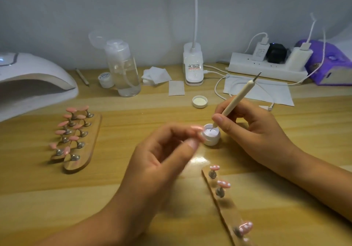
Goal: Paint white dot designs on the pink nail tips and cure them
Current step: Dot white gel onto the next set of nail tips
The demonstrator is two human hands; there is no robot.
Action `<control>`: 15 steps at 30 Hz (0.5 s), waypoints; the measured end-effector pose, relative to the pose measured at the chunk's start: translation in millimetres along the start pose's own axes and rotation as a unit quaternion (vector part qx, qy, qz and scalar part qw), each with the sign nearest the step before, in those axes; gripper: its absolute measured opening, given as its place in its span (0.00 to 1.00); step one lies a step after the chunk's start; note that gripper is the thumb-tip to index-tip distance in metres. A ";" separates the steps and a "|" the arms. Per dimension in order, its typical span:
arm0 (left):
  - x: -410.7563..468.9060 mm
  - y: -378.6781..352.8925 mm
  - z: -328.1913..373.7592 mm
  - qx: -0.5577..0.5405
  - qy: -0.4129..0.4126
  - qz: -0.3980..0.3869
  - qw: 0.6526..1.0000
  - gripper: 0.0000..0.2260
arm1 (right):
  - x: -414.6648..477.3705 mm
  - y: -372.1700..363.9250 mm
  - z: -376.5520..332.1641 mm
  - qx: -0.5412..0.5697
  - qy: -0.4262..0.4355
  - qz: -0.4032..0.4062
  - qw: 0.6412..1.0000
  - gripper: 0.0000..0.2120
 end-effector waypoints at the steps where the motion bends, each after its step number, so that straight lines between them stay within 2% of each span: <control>1: 3.6 6.5 -3.0 -0.022 0.020 0.023 0.999 0.05 | 0.1 -0.3 0.1 -0.002 -0.001 -0.003 1.000 0.06; 6: 9.4 11.0 -14.9 -0.052 0.087 0.070 0.992 0.05 | 0.9 -2.4 -1.7 -0.017 -0.008 -0.016 1.000 0.07; 10: 10.1 11.0 -18.7 -0.046 0.090 0.053 0.993 0.04 | 1.0 -2.9 -3.0 -0.026 -0.014 -0.021 0.999 0.11; 15: 10.7 7.7 -20.4 -0.018 0.113 0.041 0.993 0.01 | 0.7 -2.8 -3.9 -0.020 -0.022 -0.021 0.999 0.10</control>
Point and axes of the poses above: each hand's wrist, its own x-axis towards the middle knuckle, its own y-axis out of the back of the hand, z = x × y, the point moved 4 cm from there along x, towards the middle knuckle, and after that the axes turned 4 degrees about -z, right-handed, at the moved point
